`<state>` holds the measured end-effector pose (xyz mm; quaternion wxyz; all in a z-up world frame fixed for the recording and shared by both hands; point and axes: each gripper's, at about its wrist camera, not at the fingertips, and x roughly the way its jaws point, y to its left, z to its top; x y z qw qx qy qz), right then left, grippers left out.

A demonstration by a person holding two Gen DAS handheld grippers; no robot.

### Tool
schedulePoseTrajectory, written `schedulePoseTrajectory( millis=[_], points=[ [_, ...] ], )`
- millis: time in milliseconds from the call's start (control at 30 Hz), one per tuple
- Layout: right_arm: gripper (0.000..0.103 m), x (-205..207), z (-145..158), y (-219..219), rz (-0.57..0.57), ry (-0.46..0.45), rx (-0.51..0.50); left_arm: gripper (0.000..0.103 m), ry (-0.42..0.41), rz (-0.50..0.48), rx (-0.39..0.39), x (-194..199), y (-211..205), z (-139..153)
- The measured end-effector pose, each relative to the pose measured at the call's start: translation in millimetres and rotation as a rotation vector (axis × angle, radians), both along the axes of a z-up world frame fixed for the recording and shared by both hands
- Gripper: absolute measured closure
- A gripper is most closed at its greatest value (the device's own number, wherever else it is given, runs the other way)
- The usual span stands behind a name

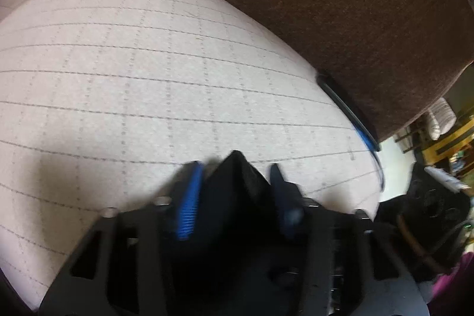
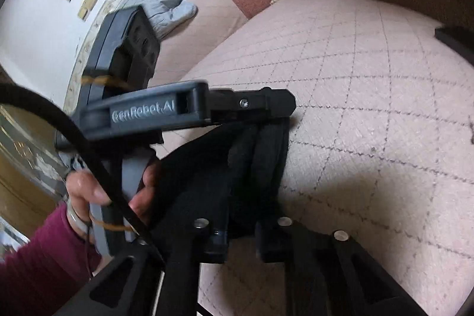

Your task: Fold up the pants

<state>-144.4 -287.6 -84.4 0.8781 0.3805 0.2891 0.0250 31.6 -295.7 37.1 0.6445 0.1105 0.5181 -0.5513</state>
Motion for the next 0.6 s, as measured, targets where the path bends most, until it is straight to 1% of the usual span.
schedulePoseTrajectory(
  millis=[33, 67, 100, 133, 200, 267, 333, 400, 433, 533, 600],
  points=[
    [0.093, 0, 4, 2, 0.000, -0.005, -0.011, 0.076, 0.032, 0.012, -0.013, 3, 5, 2],
    [0.093, -1, 9, 3, 0.002, -0.016, -0.016, 0.083, 0.057, 0.019, -0.018, 6, 10, 4],
    [0.093, -2, 18, 6, 0.010, -0.037, -0.020, 0.083, 0.084, 0.031, -0.041, 9, 17, 10],
    [0.093, -4, 24, 8, 0.016, -0.052, -0.028, 0.083, 0.088, 0.041, -0.069, 12, 26, 17],
    [0.094, -5, 43, 16, 0.038, -0.093, -0.069, 0.083, 0.077, 0.065, -0.116, 18, 48, 37],
    [0.094, 1, 67, 31, 0.084, -0.140, -0.109, 0.083, 0.058, 0.095, -0.158, 23, 74, 61],
    [0.094, 10, 90, 52, 0.140, -0.183, -0.158, 0.083, 0.039, 0.147, -0.194, 32, 110, 84],
    [0.094, 19, 107, 76, 0.204, -0.226, -0.189, 0.083, 0.024, 0.200, -0.212, 39, 140, 96],
    [0.094, 26, 113, 89, 0.239, -0.240, -0.201, 0.083, 0.012, 0.251, -0.214, 43, 166, 102],
    [0.094, 55, 119, 132, 0.345, -0.256, -0.207, 0.082, -0.002, 0.374, -0.205, 51, 231, 102],
    [0.094, 72, 113, 163, 0.407, -0.247, -0.228, 0.082, -0.005, 0.464, -0.179, 56, 276, 94]
  ],
)
